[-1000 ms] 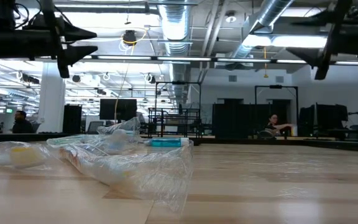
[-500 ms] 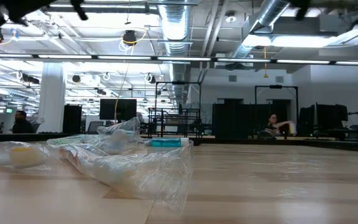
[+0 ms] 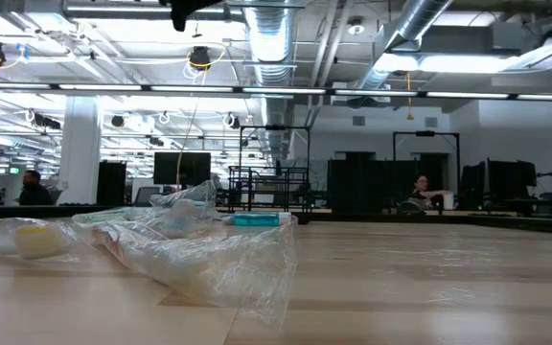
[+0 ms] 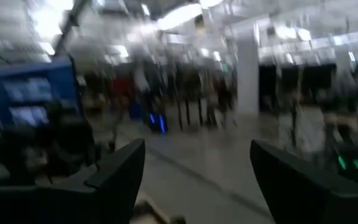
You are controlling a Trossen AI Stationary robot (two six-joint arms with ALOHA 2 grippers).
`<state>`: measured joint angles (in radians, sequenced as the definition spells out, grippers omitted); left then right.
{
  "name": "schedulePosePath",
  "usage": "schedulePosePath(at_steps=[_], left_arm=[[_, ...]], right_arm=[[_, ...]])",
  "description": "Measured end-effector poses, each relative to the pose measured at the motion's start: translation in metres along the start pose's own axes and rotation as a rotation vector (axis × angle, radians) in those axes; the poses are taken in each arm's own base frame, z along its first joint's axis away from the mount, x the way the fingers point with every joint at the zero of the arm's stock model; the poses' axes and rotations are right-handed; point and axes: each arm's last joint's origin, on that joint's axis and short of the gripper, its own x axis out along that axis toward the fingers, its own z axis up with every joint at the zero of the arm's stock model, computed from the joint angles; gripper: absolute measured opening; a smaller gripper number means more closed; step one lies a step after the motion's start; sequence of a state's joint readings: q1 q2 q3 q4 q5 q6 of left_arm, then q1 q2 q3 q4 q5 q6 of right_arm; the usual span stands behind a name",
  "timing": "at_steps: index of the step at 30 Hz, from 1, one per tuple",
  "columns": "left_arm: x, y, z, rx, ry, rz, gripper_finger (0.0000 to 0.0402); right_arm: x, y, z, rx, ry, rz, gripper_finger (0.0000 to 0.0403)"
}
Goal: Pick & Place toothbrushing station
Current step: Put the left blue mouthwash into the black wire organizer
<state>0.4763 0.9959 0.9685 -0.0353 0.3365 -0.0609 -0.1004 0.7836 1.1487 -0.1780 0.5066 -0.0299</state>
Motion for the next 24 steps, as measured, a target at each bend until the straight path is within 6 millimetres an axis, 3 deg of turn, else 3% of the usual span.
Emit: schedulePosePath(at_steps=[4,11,16,18,24], left_arm=[[0.015,0.007,-0.007,0.06,0.171,0.053,0.0135],[0.039,0.005,-0.034,0.108,0.414,0.092,0.0135],[0.04,0.017,-0.06,0.155,0.674,0.358,0.0135],[0.035,0.028,-0.067,0.08,0.748,0.492,0.0135],[0.021,0.058,-0.078,-0.198,0.787,0.675,0.0135]], right_arm=[[0.006,0.003,0.001,-0.028,0.095,-0.009,0.0281],[0.009,0.005,0.006,-0.044,0.093,0.013,0.0281],[0.009,0.005,0.006,-0.022,0.09,0.014,0.0281],[0.008,0.006,0.006,-0.004,0.09,0.019,0.0281],[0.007,0.01,0.008,0.012,0.079,0.053,0.0281]])
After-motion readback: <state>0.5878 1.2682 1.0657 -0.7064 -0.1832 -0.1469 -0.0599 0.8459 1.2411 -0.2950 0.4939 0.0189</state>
